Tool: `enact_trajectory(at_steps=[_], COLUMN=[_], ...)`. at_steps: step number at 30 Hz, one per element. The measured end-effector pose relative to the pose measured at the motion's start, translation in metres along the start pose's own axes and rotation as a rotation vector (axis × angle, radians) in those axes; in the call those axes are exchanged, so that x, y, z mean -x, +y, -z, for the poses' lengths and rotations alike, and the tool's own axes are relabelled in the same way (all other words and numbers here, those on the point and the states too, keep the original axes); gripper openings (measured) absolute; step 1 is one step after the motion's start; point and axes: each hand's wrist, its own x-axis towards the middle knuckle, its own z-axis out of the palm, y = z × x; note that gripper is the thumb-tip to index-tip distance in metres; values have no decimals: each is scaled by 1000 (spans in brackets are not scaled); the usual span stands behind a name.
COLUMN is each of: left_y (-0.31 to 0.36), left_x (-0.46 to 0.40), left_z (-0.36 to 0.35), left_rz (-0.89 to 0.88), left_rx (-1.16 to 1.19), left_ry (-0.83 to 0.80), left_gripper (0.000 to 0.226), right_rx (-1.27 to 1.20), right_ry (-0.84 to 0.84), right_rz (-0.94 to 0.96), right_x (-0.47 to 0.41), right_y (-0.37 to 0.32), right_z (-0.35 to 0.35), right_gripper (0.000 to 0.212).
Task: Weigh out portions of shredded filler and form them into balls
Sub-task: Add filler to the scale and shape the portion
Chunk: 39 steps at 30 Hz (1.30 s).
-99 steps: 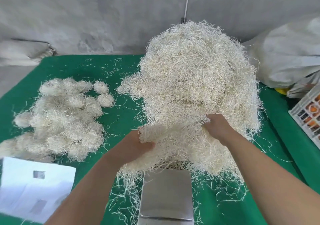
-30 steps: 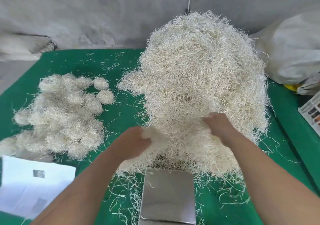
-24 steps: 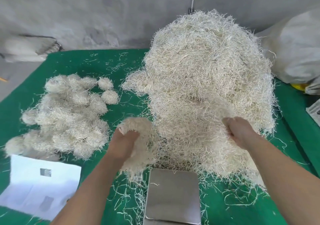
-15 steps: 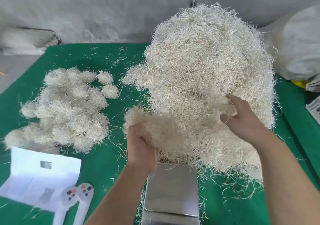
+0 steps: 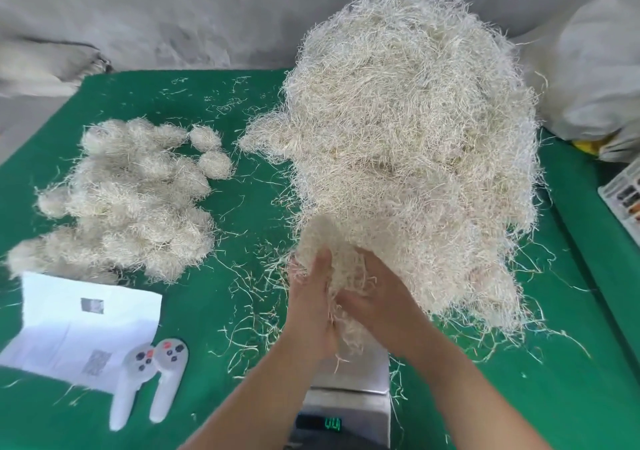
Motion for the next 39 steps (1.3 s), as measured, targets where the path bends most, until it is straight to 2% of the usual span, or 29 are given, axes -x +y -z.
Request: enact_trajectory(at_steps=[2,4,6,8,11,13,15,17,19,21,23,25,27,29,31,33,39], left_y=[-3,-1,0,-3,-1,7,16,29,37,34,20,2,-11,-16,-15,-14,-19], left_x=[7,11,12,14,13,10,10,12,15,14,11,10,10,9,9,11,25], left_z=[20,46,72,92,111,121,129,137,137,128,116,101,92,86,82,80,76], left_rz=[-34,-26,14,107,158,175,179,182,213,140,-73,-246,-324,-377,-422,-457,-645], left_rx=[-144,-274,-442,-467,-532,-507,-350,-224,-270,-544,-838,-1030,-1200,-1300,-1322,-1355,-1519], left_ry=[-14,28,35,53,81,67,42,32,51,143,218,172,125,125,152,144,27], left_gripper=[59,58,46,33,28,26,32,37,31,23,28,40,49,52,51,49,43], right_rx=[-62,6,56,89,165,253,331,358,387,358,254,199,167,174,228,260,538], right_ry=[42,36,26,36,-4,-35,20,87,39,-83,-178,-216,-201,-80,118,235,65], right_rz=[-42,-70,-92,-118,-196,-237,-284,-334,-355,-305,-249,-223,-202,-176,-122,-56,115], right_x=[4,6,9,10,7,5,2,-1,-1,1,3,6,10,14,17,18,30], right_y=[12,24,38,50,68,79,88,95,94,90,85,81,79,75,70,67,62], right_z=[-1,4,5,2,0,-1,1,5,8,5,2,6,15,27,35,36,0], right_gripper=[40,25,23,25,20,20,11,14,22,30,39,49,52,47,39,37,57])
